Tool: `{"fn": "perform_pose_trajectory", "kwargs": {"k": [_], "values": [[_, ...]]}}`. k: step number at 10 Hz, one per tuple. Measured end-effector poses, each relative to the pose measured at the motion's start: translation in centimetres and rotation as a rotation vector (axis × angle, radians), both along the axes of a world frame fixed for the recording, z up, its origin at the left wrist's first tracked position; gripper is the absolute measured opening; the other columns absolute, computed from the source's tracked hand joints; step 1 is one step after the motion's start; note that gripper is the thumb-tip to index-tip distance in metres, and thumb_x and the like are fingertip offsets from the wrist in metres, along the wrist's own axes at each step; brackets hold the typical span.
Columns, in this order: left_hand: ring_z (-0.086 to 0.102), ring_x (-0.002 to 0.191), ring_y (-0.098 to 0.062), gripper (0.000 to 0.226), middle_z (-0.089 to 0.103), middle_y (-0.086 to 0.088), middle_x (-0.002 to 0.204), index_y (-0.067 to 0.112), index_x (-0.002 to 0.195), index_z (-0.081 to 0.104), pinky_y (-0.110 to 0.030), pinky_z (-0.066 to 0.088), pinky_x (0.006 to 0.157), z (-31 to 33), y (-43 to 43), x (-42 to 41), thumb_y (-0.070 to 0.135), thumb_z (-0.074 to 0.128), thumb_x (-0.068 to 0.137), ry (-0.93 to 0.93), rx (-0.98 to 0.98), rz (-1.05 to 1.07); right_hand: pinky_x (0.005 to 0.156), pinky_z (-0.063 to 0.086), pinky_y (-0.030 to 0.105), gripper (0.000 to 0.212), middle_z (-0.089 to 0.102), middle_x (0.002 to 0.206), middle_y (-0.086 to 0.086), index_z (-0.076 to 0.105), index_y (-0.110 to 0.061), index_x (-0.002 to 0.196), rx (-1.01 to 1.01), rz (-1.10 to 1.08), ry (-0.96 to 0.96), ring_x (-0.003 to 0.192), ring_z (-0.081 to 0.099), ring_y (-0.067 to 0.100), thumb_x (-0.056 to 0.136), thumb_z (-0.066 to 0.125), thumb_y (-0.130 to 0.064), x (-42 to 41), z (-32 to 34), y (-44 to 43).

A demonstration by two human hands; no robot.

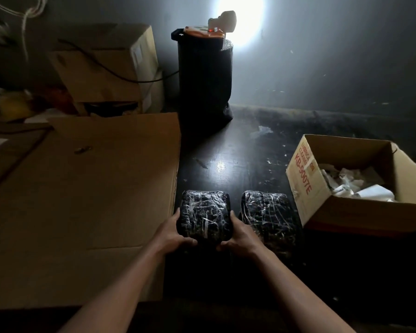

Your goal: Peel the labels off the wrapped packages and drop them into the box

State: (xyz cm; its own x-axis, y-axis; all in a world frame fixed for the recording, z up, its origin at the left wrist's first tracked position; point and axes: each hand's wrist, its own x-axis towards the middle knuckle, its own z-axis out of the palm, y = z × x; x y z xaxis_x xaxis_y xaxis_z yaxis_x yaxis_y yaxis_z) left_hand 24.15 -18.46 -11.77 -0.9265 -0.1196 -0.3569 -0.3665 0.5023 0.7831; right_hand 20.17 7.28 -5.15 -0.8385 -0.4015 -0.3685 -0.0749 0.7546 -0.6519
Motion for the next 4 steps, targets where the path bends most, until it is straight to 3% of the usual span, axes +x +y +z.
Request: {"fn": "perform_pose_trajectory", "kwargs": {"k": [2, 4], "values": [[0.053, 0.128, -0.015, 0.151, 0.050, 0.001, 0.146, 0.031, 0.155, 0.021, -0.037, 0.045, 0.109, 0.1, 0.6, 0.6, 0.055, 0.097, 0.027, -0.007, 0.074, 0.040, 0.105, 0.038, 0.026, 0.112, 0.051, 0.145, 0.014, 0.010, -0.007, 0.157, 0.053, 0.010, 0.090, 0.133, 0.048, 0.026, 0.075, 0.082, -0.028, 1.4, -0.3, -0.1], [0.051, 0.130, -0.016, 0.139, 0.042, 0.007, 0.149, 0.029, 0.154, 0.024, -0.040, 0.045, 0.108, -0.4, 1.1, 2.0, 0.049, 0.099, 0.039, 0.061, 0.128, 0.153, 0.102, 0.043, 0.025, 0.079, 0.059, 0.138, 0.007, 0.038, -0.016, 0.151, -0.036, 0.024, 0.134, 0.126, 0.055, 0.019, 0.083, 0.075, -0.035, 3.2, 1.3, 2.7]]}}
